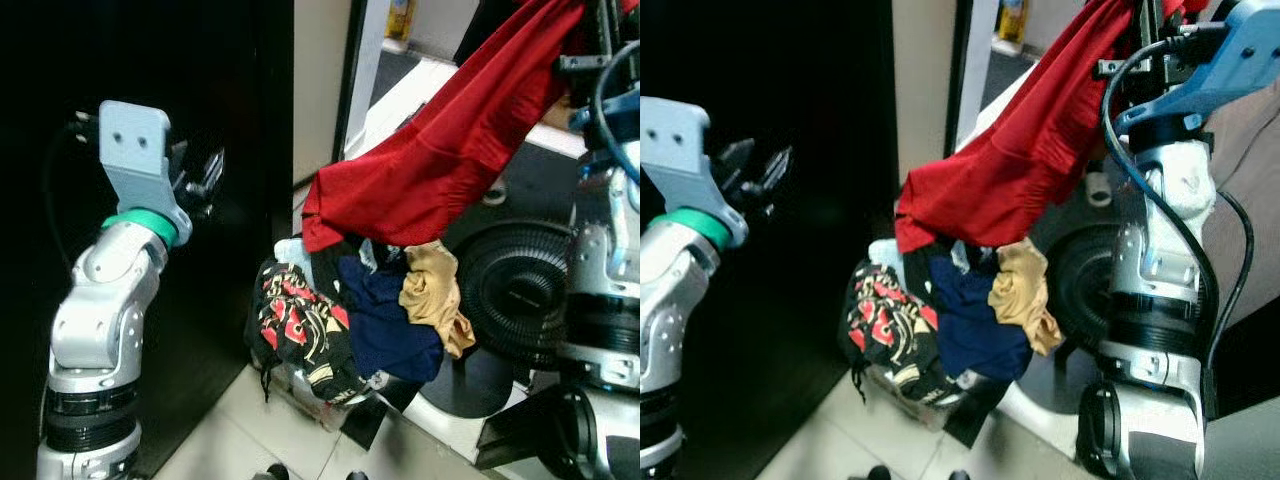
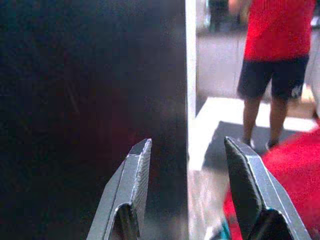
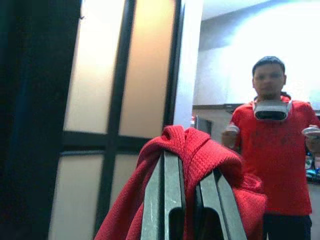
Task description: Clothes washing
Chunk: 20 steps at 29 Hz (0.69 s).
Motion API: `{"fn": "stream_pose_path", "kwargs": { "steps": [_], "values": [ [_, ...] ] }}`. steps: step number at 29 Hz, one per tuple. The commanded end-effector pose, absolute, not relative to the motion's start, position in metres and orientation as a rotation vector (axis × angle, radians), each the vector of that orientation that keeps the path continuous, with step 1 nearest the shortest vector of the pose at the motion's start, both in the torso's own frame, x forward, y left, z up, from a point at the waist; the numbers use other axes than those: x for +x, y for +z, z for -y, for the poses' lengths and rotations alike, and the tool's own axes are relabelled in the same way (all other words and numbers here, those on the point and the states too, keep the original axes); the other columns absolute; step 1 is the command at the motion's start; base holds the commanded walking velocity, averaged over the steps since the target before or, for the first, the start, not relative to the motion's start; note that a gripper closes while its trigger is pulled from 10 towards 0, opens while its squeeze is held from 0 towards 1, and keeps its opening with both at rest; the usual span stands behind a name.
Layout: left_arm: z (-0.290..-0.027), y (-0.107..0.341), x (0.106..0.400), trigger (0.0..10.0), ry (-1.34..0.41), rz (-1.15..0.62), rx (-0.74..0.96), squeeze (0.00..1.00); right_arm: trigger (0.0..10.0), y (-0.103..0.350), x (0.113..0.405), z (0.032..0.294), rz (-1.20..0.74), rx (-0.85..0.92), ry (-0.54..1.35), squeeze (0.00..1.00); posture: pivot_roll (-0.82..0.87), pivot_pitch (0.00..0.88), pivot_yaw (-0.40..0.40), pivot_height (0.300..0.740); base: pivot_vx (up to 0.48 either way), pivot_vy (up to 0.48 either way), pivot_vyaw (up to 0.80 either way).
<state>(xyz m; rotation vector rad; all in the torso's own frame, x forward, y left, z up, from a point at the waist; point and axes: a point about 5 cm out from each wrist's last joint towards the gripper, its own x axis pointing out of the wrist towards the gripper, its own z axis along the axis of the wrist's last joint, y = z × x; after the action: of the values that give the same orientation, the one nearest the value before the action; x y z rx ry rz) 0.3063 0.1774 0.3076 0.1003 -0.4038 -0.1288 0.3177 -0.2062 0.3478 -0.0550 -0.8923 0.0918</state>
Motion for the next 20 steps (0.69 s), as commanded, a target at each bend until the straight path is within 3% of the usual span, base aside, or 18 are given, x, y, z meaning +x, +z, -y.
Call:
{"fn": "stream_pose_path", "kwargs": {
  "steps": [1, 4, 6, 9, 15, 20],
  "values": [
    [-0.175, 0.306, 0.304, 10.0, -0.144, 0.412, 0.111, 0.0, 10.0, 0.346, 0.319, 0.204, 0.863, -0.057, 0.096, 0.0, 0.1, 0.003, 0.038, 0.74, 0.0, 0.0, 0.0],
    [-0.175, 0.307, 0.301, 10.0, -0.146, 0.42, 0.13, 0.0, 10.0, 0.331, 0.318, 0.202, 0.814, -0.038, 0.101, 0.0, 0.1, 0.003, 0.038, 0.74, 0.0, 0.0, 0.0],
    [-0.174, 0.305, 0.3, 10.0, -0.134, 0.42, 0.122, 0.0, 10.0, 0.276, 0.319, 0.182, 0.635, 0.03, 0.11, 0.0, 0.08, 0.0, 0.042, 0.74, 0.0, 0.0, 0.0],
    [-0.169, 0.308, 0.305, 10.0, -0.138, 0.435, 0.112, 0.0, 10.0, 0.251, 0.325, 0.167, 0.547, 0.076, 0.109, 0.0, 0.07, 0.0, 0.041, 0.74, 0.0, 0.0, 0.0],
    [-0.164, 0.313, 0.31, 10.0, -0.145, 0.454, 0.109, 0.0, 10.0, 0.251, 0.335, 0.163, 0.53, 0.103, 0.106, 0.0, 0.07, 0.0, 0.041, 0.74, 0.0, 0.0, 0.0],
    [-0.165, 0.319, 0.311, 10.0, -0.143, 0.466, 0.095, 0.0, 10.0, 0.259, 0.337, 0.165, 0.531, 0.144, 0.086, 0.0, 0.07, 0.0, 0.042, 0.74, 0.0, 0.0, -0.64]
  ]
}}
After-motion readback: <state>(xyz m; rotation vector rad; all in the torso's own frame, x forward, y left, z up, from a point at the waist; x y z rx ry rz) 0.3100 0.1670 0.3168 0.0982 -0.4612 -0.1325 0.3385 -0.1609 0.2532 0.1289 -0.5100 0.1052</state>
